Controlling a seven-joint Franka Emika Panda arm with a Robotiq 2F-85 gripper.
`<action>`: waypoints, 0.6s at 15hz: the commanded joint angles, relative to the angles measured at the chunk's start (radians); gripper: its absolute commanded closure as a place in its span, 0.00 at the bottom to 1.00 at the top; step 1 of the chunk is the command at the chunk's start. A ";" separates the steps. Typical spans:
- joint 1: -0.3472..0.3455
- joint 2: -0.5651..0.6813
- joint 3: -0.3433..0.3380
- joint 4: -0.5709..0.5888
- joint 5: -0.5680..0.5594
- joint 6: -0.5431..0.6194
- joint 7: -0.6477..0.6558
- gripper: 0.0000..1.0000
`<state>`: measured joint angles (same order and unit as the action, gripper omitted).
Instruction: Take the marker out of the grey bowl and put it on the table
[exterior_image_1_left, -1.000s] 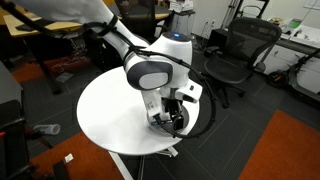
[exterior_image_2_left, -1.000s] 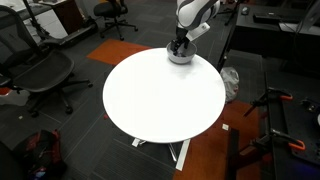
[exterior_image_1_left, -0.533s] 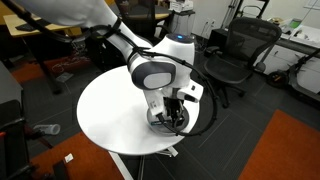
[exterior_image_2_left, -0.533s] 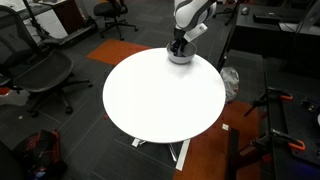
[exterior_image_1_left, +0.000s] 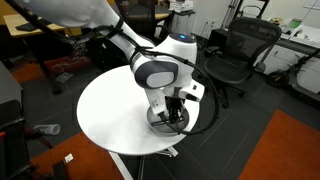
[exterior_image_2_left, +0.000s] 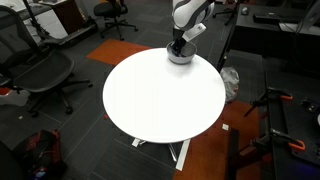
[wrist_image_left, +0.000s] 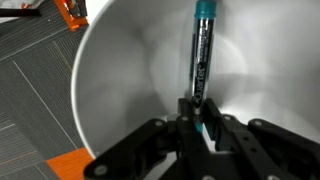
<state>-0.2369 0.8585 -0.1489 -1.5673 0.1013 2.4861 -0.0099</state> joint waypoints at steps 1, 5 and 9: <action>-0.001 -0.023 0.007 0.011 -0.010 -0.048 0.019 0.95; 0.027 -0.107 -0.010 -0.047 -0.036 -0.047 0.023 0.95; 0.056 -0.200 -0.022 -0.098 -0.071 -0.091 0.032 0.95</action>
<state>-0.2118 0.7659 -0.1540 -1.5807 0.0703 2.4428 -0.0098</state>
